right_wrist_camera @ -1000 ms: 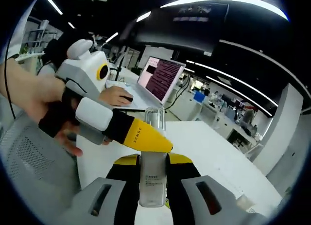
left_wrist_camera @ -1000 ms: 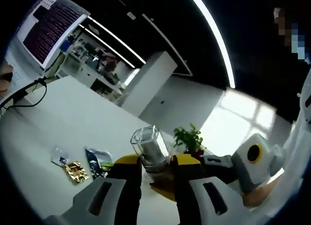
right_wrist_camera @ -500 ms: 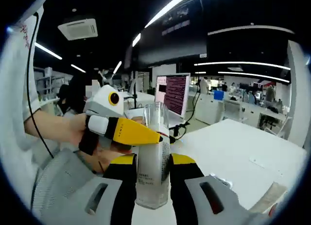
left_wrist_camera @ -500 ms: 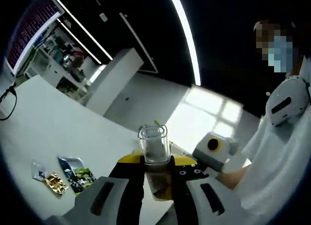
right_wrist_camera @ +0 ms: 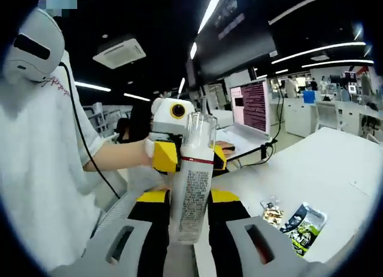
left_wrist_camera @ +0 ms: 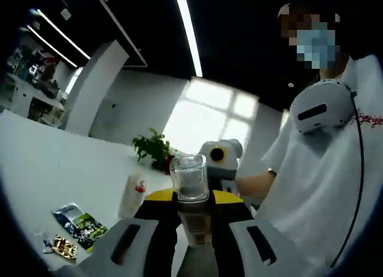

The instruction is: Arrange the skincare products in the storage area until every visible bottle or jar stands upright without overlapping.

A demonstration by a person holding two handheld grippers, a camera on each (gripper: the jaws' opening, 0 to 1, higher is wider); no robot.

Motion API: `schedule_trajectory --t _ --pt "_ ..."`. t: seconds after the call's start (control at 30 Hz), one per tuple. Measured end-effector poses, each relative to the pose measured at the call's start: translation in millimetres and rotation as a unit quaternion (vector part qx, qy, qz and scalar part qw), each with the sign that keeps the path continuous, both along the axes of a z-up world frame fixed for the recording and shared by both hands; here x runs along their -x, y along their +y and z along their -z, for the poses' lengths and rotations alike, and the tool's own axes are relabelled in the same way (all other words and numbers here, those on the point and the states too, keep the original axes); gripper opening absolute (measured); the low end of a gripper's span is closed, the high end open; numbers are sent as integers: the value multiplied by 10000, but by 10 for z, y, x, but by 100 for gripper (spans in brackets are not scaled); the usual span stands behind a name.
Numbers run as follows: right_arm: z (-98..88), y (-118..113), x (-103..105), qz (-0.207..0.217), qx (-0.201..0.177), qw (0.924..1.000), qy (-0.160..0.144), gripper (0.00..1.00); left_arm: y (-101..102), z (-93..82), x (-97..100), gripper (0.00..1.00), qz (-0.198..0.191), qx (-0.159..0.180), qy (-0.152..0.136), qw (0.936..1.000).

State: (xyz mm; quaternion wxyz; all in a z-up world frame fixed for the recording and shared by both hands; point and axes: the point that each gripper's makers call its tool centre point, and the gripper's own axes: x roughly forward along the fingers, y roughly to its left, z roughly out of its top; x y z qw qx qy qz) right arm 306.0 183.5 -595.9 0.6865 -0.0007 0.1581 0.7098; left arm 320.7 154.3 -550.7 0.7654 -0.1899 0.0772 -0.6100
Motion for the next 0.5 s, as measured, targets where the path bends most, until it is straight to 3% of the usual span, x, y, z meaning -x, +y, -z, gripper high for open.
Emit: schedule_trajectory --t 0.07,0.23,0.37,0.5 --pt "0 11 -42 178 13 9998 -108 23 -5 0 -10 14 -41 -59 -100 9999" --pt "20 20 -99 503 -52 9987 44 21 20 26 -61 15 -181 -116 -61 9998" --pt "82 -28 -177 713 51 9974 -72 21 13 99 -128 16 -461 -236 25 9987" --pt "63 -70 -279 1038 -4 9946 -49 21 21 94 -219 16 -852 -122 121 9962"
